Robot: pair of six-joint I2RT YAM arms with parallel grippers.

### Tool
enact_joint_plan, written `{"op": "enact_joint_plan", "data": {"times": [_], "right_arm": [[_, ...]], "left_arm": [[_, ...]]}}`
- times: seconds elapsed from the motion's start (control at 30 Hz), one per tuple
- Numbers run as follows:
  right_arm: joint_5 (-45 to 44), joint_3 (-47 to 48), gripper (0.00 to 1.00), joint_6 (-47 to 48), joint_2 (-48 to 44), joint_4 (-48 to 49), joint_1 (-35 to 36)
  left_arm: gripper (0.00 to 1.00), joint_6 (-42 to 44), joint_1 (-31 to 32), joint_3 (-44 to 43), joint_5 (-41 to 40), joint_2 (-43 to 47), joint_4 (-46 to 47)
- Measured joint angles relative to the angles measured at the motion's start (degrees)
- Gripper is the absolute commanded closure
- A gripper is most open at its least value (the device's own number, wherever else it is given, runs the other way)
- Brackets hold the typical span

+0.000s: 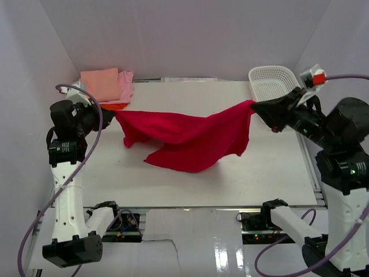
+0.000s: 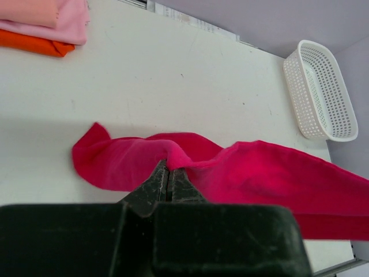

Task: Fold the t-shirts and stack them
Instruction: Flatten out the tshirt

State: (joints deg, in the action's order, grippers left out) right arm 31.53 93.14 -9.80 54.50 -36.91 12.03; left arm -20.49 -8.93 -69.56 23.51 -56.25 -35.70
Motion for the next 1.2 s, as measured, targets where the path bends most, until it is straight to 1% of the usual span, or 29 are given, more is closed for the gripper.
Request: {"op": "enact_joint_plan", "data": {"times": [0.17,0.3,0.5,0.6,0.7,0.8,0.87,1.03,1.2], "right_arm": [[1.9,1.8,0.92,0.4,-6.5,-0.9,0.0],[4.2,5.0,0.92,0.0,-8.4,-2.6,0.0],[9.5,9.4,0.92,-2.3,-11.0,-1.9,-0.8],[11.4,14.2,0.92,-4.0,-10.9,-0.6,-1.5],[12.4,21.9,0.92,-6.1,-9.2,0.7,-2.1],[13.7,30.3,0.92,-8.3,-6.2,2.1,-2.4],[14.8,33.7,0.92,-10.3,-4.6,4.2,-3.0],[18.9,33.0,0.92,-16.8,-3.7,11.8,-5.6],[21.7,32.7,0.92,-21.4,-2.5,18.7,-7.5]], "left_arm": [[1.0,-2.4,0.0,2.4,-0.6,5.7,-2.2],[1.0,-5.7,0.0,4.7,-0.2,12.2,-4.4],[1.0,-9.9,0.2,4.8,-0.9,21.7,-8.7],[1.0,-11.8,0.3,5.1,-2.3,25.6,-10.1],[1.0,-14.1,0.3,4.7,-4.2,28.9,-10.9],[1.0,-16.3,0.4,1.8,-4.6,29.6,-11.9],[1.0,-17.3,0.4,-0.5,-4.6,29.4,-12.1],[1.0,-18.4,0.5,-8.0,-5.4,29.2,-14.1],[1.0,-18.5,1.2,-16.5,-9.3,30.1,-15.3]]}}
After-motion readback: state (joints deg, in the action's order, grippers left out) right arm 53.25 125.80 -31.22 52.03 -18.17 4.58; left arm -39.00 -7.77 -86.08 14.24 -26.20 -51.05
